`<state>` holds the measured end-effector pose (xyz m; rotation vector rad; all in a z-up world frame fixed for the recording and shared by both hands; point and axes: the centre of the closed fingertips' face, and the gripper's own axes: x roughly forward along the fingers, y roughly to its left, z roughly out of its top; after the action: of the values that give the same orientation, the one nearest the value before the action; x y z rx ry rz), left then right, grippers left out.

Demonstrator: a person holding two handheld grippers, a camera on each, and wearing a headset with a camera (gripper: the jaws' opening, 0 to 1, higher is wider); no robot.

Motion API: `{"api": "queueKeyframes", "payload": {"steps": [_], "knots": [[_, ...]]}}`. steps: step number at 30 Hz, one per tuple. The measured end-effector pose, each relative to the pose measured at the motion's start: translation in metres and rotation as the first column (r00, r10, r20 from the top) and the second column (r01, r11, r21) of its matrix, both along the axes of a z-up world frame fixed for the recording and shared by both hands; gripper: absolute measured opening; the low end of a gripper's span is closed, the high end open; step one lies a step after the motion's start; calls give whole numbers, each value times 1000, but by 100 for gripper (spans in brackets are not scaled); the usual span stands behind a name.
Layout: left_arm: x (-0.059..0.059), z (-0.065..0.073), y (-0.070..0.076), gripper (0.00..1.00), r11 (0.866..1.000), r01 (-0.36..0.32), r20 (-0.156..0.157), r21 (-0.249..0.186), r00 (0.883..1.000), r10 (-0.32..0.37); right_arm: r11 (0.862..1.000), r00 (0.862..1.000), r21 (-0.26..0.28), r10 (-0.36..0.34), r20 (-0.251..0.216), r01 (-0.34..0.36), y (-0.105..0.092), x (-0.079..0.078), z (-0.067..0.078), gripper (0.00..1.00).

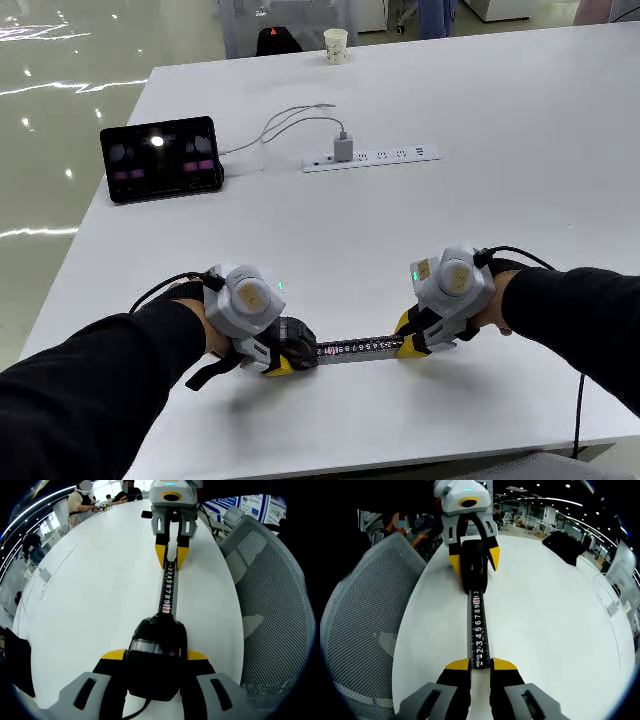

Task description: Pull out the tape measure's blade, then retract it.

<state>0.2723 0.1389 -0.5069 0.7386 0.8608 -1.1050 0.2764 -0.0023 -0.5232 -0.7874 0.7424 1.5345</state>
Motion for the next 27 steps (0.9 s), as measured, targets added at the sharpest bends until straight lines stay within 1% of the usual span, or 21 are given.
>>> {"api": "queueKeyframes", "payload": {"steps": [27], "knots": [[-1,1,1,35,1000,-2,1,-1,1000,2,1000,1000,-4,-9,0,9,-18,3,1,10]]}}
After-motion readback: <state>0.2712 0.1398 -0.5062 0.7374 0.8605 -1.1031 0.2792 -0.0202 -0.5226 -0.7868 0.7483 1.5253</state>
